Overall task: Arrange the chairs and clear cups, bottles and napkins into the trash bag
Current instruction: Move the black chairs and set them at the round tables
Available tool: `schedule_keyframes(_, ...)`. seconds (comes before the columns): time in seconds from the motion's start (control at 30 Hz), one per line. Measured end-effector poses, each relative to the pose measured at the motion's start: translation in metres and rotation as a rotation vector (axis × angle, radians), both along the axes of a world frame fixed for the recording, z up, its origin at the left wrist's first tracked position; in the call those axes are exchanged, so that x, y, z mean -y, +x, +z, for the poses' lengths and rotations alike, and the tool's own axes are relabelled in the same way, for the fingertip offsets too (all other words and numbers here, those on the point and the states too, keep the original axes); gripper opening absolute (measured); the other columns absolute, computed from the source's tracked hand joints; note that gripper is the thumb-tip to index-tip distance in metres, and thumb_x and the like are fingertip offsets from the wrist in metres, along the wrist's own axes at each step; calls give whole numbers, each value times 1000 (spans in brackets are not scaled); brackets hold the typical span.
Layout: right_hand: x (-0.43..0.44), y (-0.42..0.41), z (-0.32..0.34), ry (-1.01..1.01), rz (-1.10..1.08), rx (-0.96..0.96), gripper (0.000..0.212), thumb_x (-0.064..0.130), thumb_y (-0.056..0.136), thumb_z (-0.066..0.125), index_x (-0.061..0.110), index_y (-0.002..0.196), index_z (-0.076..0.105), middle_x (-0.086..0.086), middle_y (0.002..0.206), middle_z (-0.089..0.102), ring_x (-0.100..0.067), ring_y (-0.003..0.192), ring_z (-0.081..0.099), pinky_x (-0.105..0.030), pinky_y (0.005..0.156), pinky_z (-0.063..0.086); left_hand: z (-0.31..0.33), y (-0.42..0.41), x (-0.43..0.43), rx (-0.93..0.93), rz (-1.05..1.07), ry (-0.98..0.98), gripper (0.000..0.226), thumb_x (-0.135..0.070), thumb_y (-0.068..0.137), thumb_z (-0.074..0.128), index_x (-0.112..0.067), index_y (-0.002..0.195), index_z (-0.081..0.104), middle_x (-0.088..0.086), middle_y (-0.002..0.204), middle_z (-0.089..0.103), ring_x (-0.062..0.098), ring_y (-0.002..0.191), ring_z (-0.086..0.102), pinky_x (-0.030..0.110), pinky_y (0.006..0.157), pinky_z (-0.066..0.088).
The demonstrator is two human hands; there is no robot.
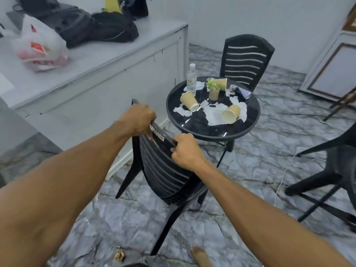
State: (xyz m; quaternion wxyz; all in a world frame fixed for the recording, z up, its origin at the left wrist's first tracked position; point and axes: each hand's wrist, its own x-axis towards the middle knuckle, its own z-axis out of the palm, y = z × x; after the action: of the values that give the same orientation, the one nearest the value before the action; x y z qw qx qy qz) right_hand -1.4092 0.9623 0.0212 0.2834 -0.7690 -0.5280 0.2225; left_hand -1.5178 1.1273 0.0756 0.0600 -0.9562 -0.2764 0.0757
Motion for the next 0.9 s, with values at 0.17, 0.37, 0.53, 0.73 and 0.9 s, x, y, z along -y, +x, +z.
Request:
schedule_keyframes(0.17, 24, -26, -38, -68, 83, 144, 21, 4, 80, 59, 13, 68, 44, -6, 69, 48, -28, 66, 53, -35, 57, 42, -62, -48, 27, 138, 87, 6, 28, -25, 62, 89, -11, 67, 65, 11, 72, 63, 32, 77, 59, 45, 76, 45)
schedule_keyframes(0.37, 18, -87, -83, -142, 278, 249, 11, 0, 85, 52, 7, 93, 55, -13, 78, 46, -32, 70, 43, -36, 61, 32, -125, -129, 44, 85, 339, -127, 20, -13, 73, 81, -13, 73, 61, 11, 87, 65, 32, 94, 58, 55, 98, 37)
schedule_keyframes(0.53, 21, -123, -109, -147, 339, 222, 9, 5, 83, 52, 10, 90, 52, -18, 84, 59, -36, 72, 49, -37, 60, 33, -149, -165, 43, -13, 338, -89, 19, -19, 81, 74, -17, 99, 71, 3, 107, 66, 26, 121, 46, 60, 109, 28)
schedule_keyframes(0.73, 16, -118, -102, -241, 297, 43, 11, 20, 78, 65, 18, 80, 54, -6, 76, 59, -29, 70, 55, -33, 56, 44, -123, -158, 48, -243, 349, -207, 44, -35, 71, 80, -20, 110, 68, 5, 118, 59, 29, 134, 34, 66, 116, 11)
schedule_keyframes(0.9, 34, -77, -79, -327, 285, -109, 72, 71, 70, 67, 27, 126, 61, 1, 119, 67, -18, 109, 60, -39, 92, 53, -78, -118, 67, -239, 370, -675, 98, -57, 60, 87, -27, 145, 49, 1, 149, 47, 25, 137, 42, 47, 115, 30)
